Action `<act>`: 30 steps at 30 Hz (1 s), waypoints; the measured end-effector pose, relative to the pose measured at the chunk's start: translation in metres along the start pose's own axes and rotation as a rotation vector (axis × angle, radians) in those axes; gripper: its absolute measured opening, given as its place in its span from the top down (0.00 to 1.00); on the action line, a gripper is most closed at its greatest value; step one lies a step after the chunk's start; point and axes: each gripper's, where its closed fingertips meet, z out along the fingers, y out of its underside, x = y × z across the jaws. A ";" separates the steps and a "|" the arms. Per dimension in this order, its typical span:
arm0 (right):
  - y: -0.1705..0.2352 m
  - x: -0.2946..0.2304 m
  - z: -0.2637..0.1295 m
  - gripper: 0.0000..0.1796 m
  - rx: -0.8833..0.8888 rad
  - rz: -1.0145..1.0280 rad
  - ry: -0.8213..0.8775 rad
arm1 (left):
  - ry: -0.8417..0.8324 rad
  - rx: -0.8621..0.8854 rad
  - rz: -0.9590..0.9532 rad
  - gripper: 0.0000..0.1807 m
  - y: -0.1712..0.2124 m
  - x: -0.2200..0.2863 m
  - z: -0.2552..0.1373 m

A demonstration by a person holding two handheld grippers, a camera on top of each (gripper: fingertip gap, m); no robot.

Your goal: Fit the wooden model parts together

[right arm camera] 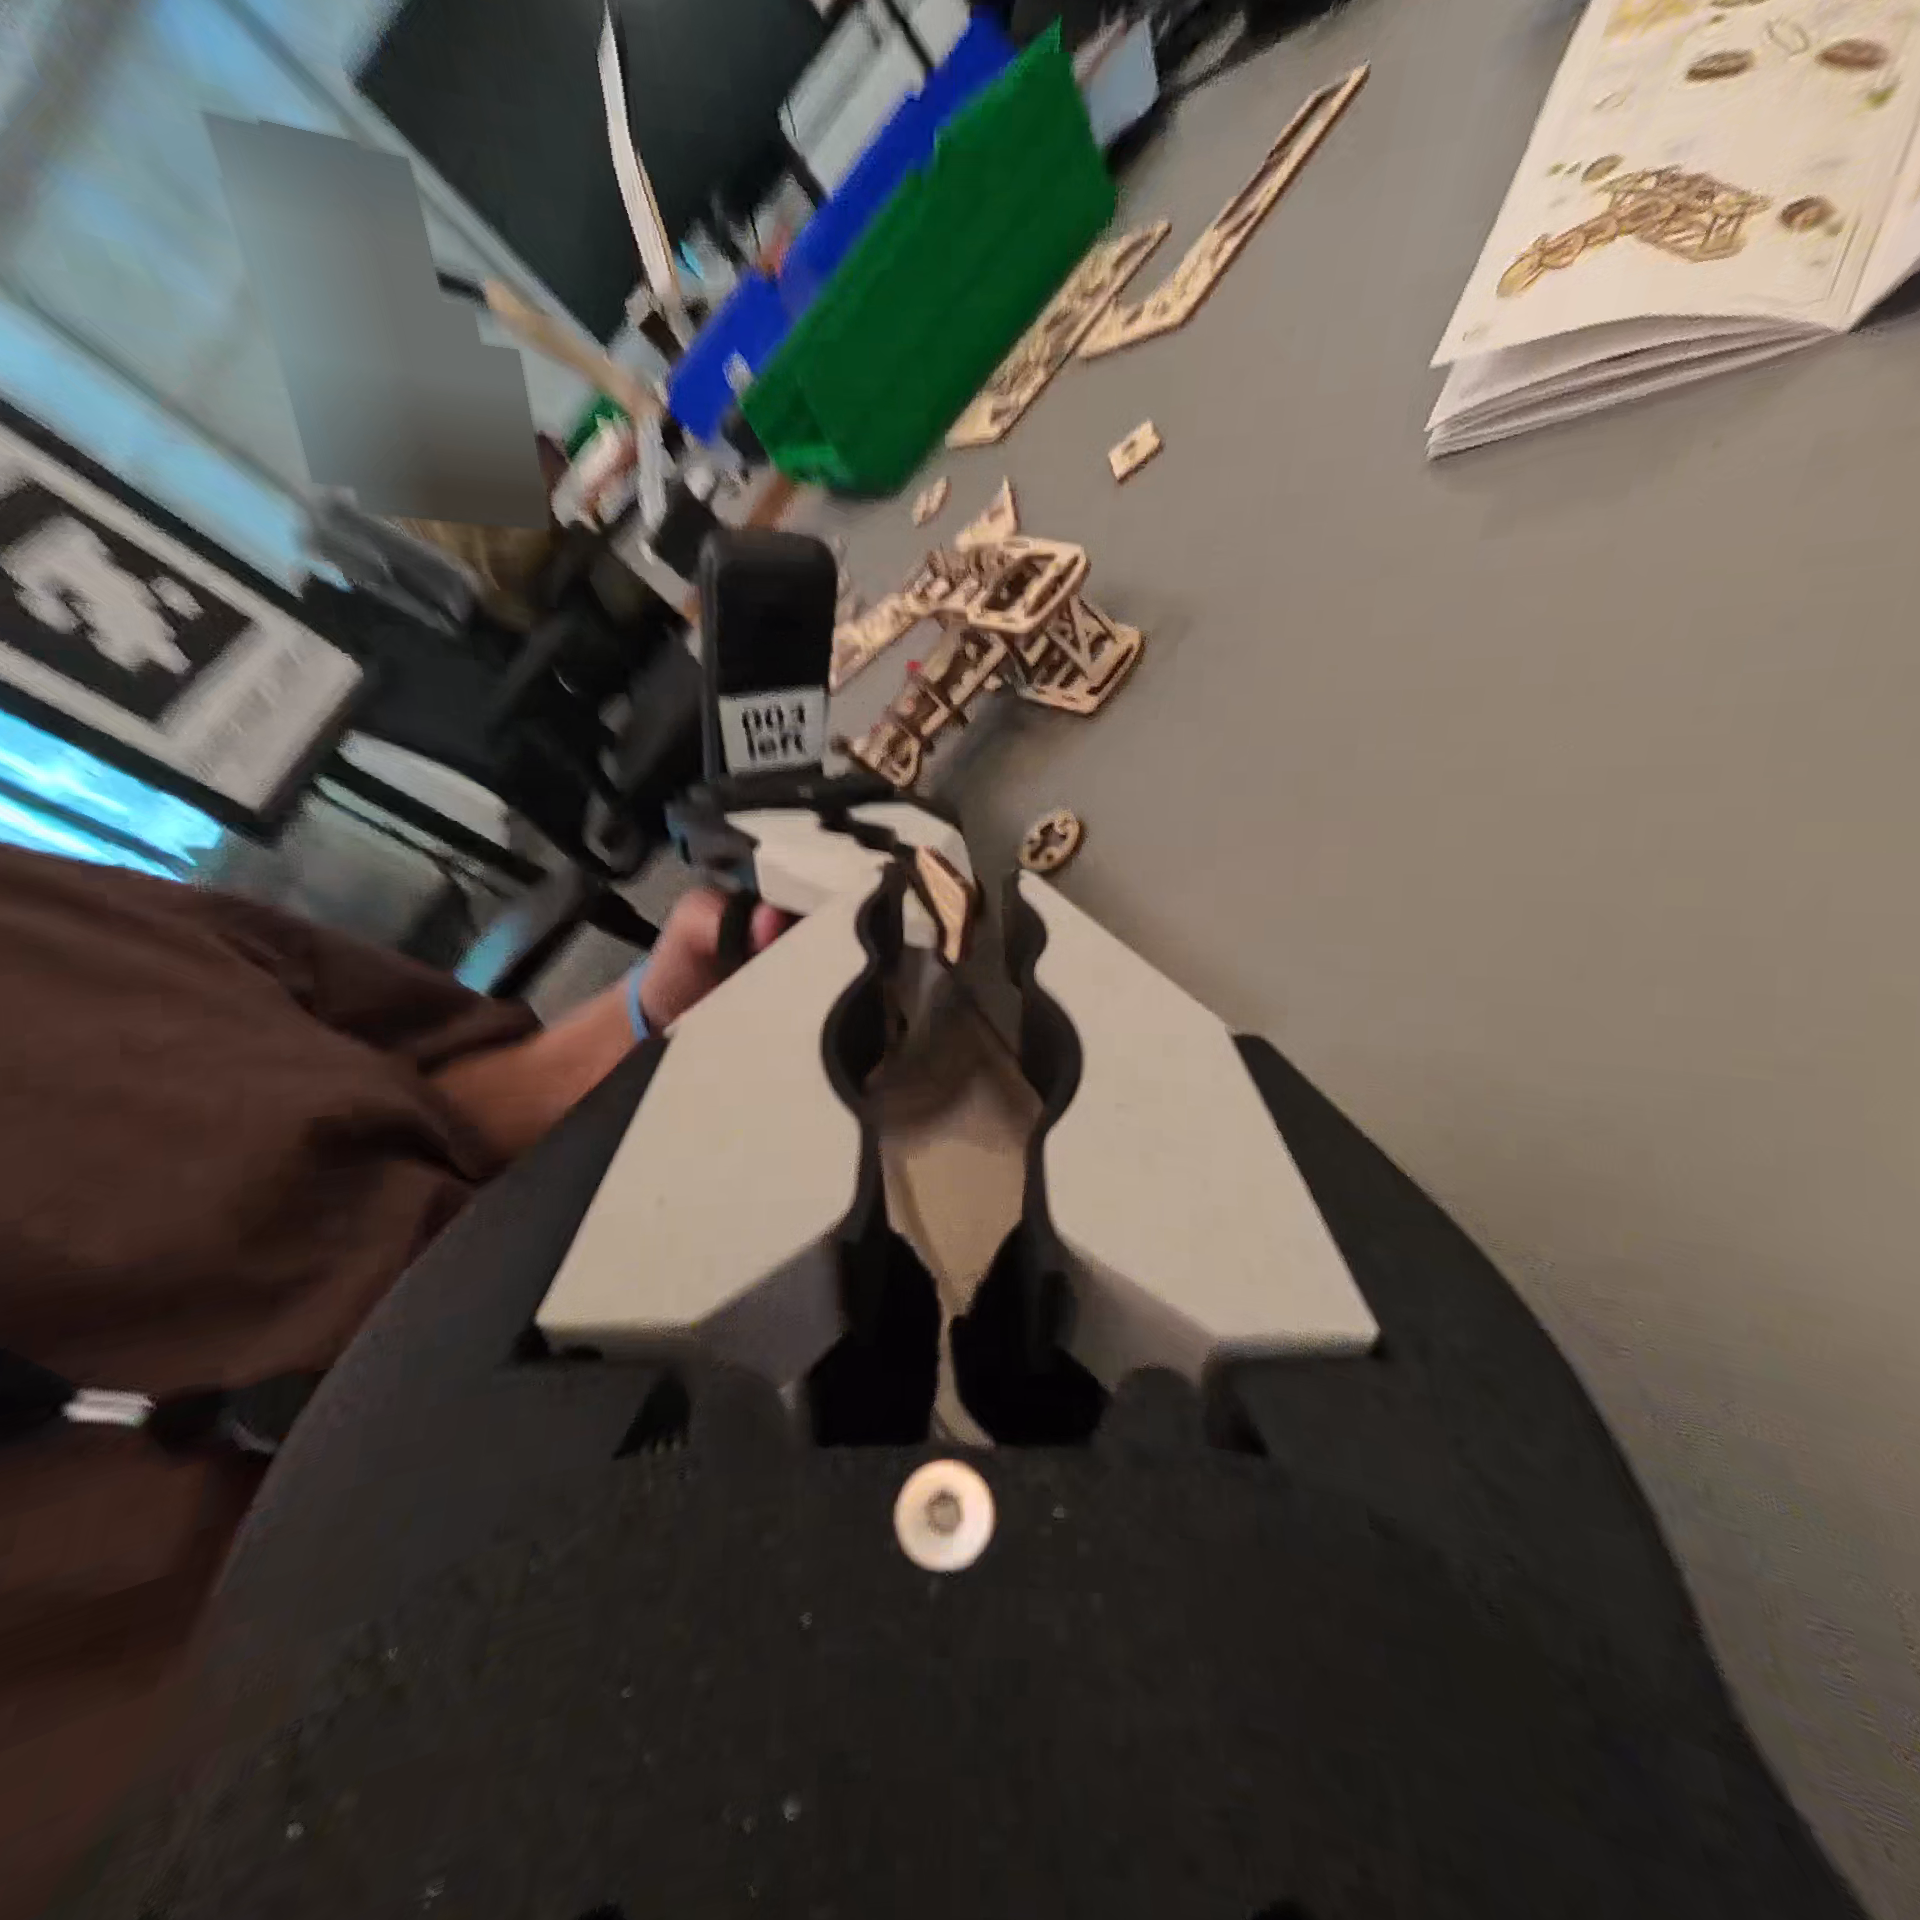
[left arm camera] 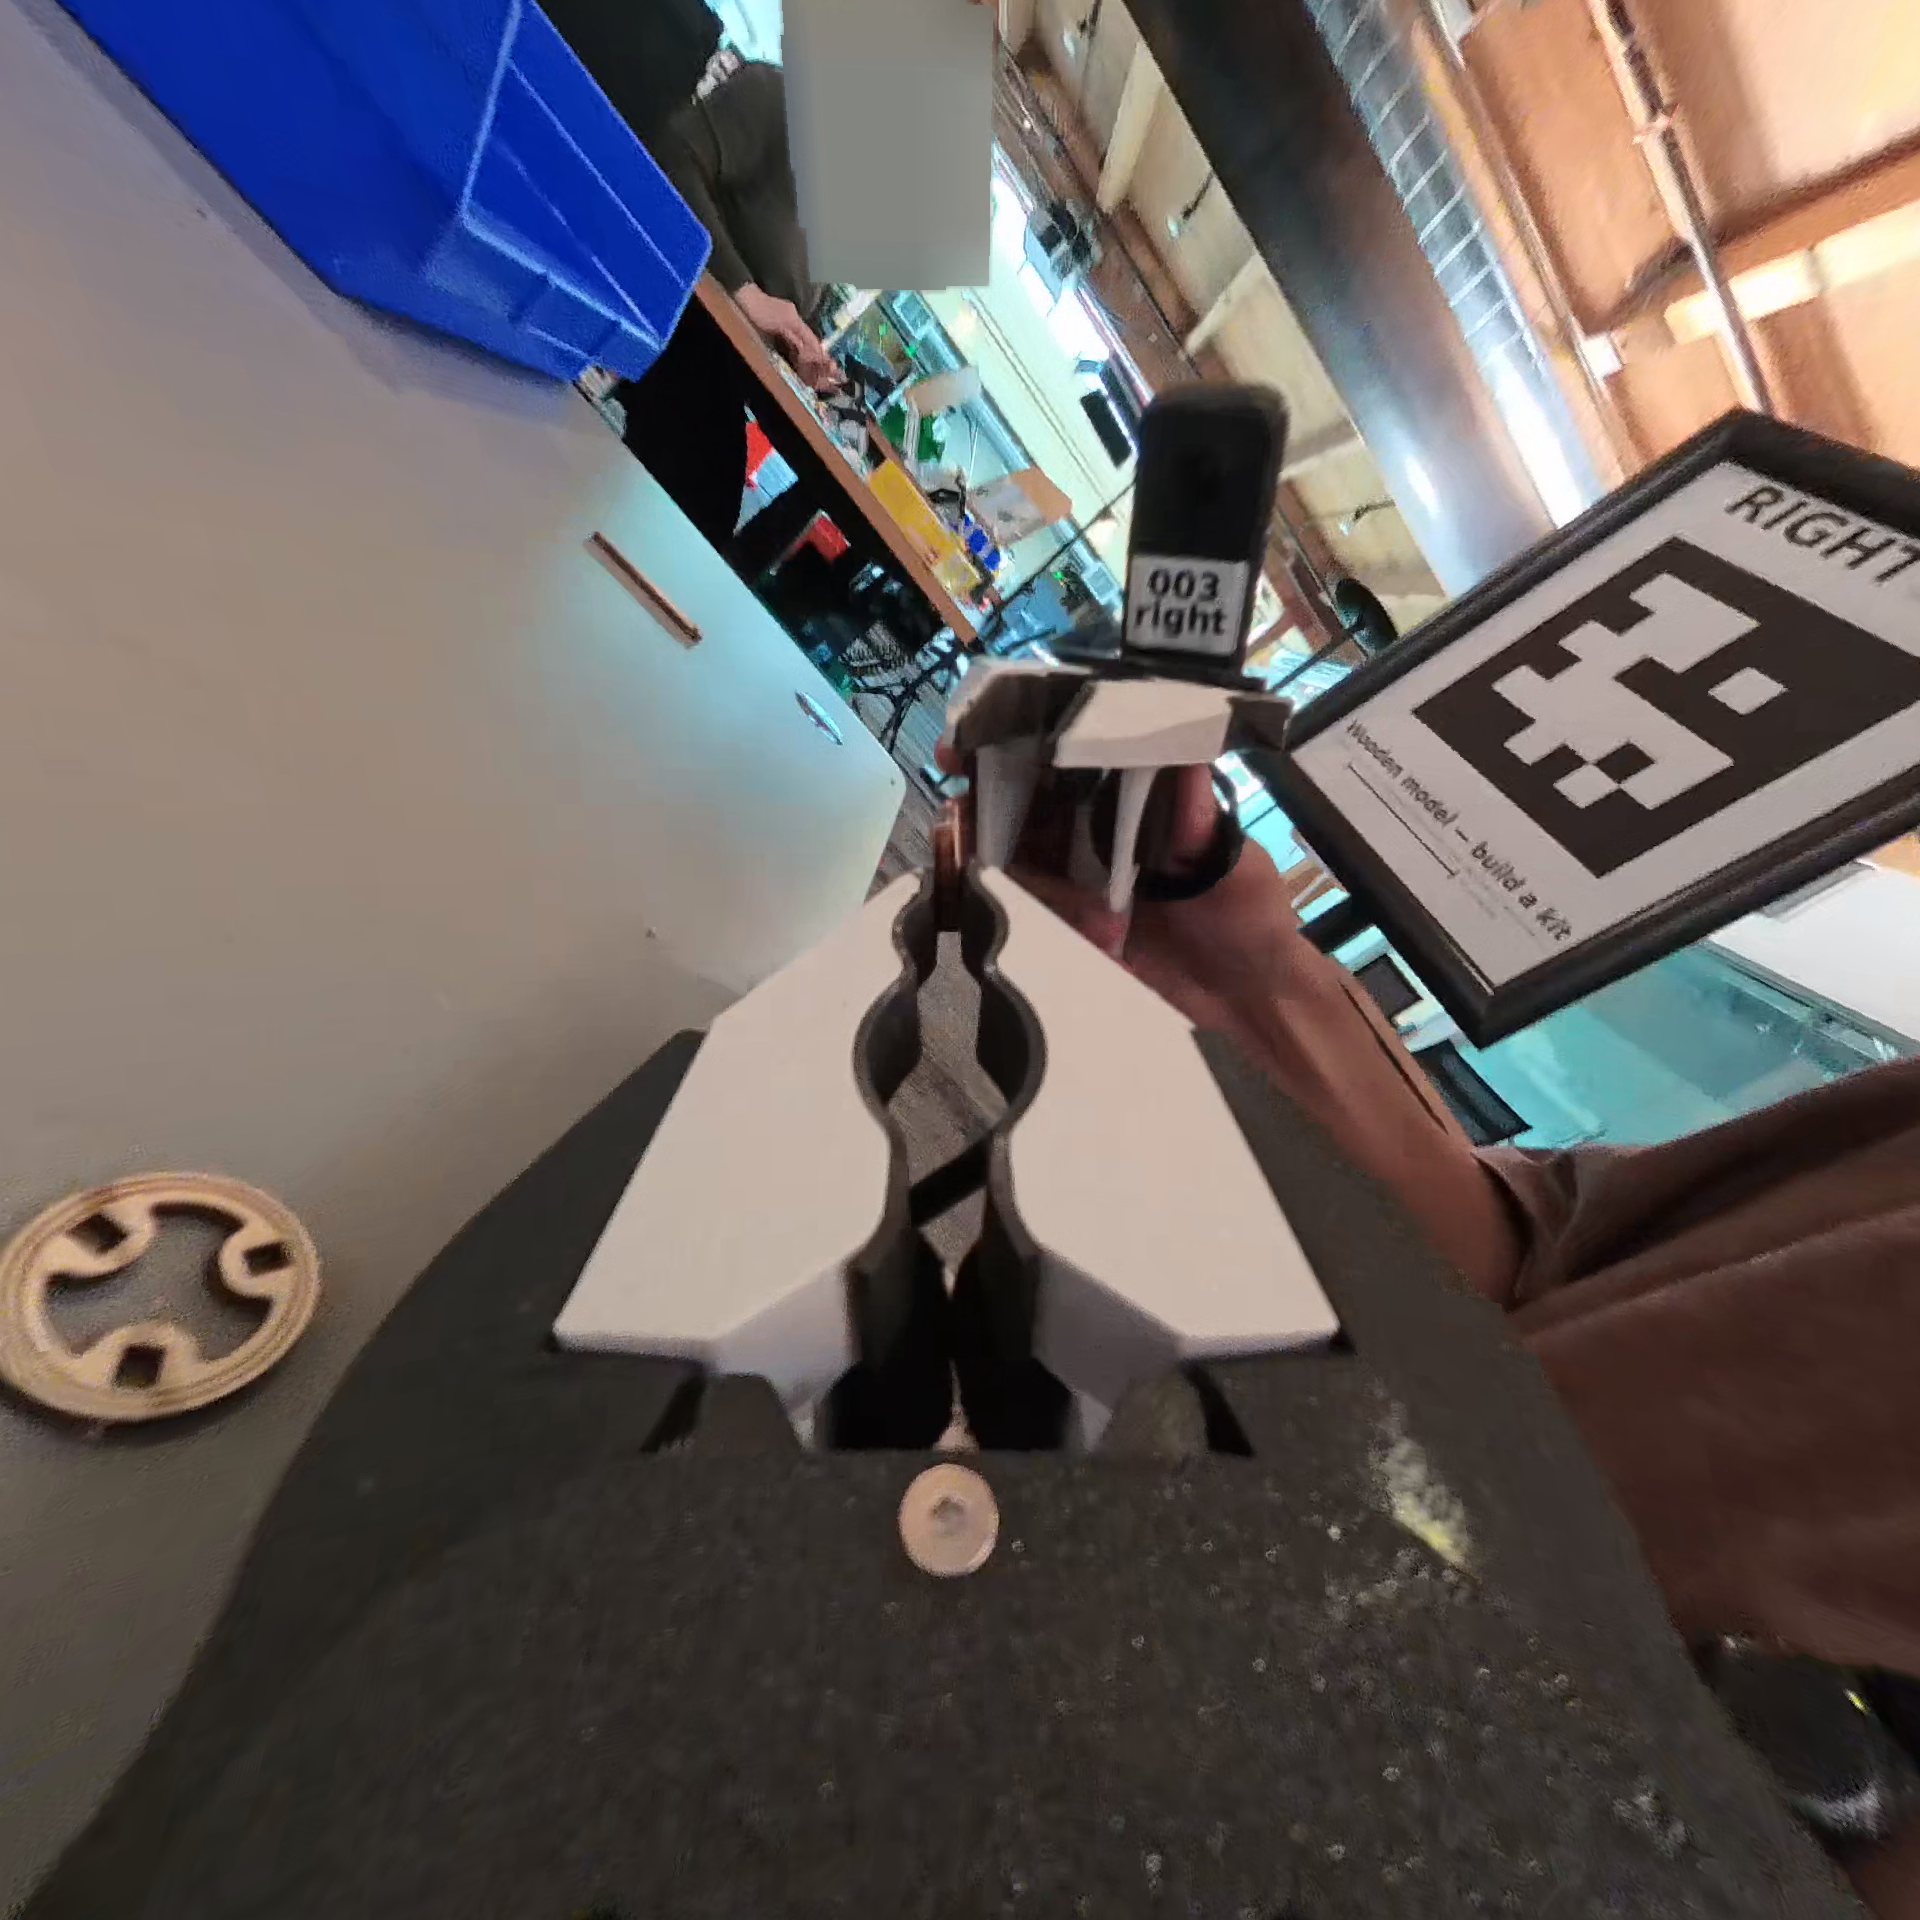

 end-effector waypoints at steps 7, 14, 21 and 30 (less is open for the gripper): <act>0.022 0.014 0.015 0.95 -0.062 0.029 0.013 | -0.032 0.069 -0.097 1.00 0.011 -0.008 0.016; 0.022 0.016 0.017 0.97 -0.031 0.093 -0.067 | 0.008 0.152 -0.145 1.00 0.009 -0.011 0.014; 0.023 0.015 0.018 0.97 -0.014 0.118 -0.102 | -0.040 0.216 -0.219 1.00 0.008 -0.010 0.011; 0.018 0.019 0.021 0.98 0.070 0.215 -0.138 | -0.095 0.290 -0.230 1.00 0.002 -0.016 0.007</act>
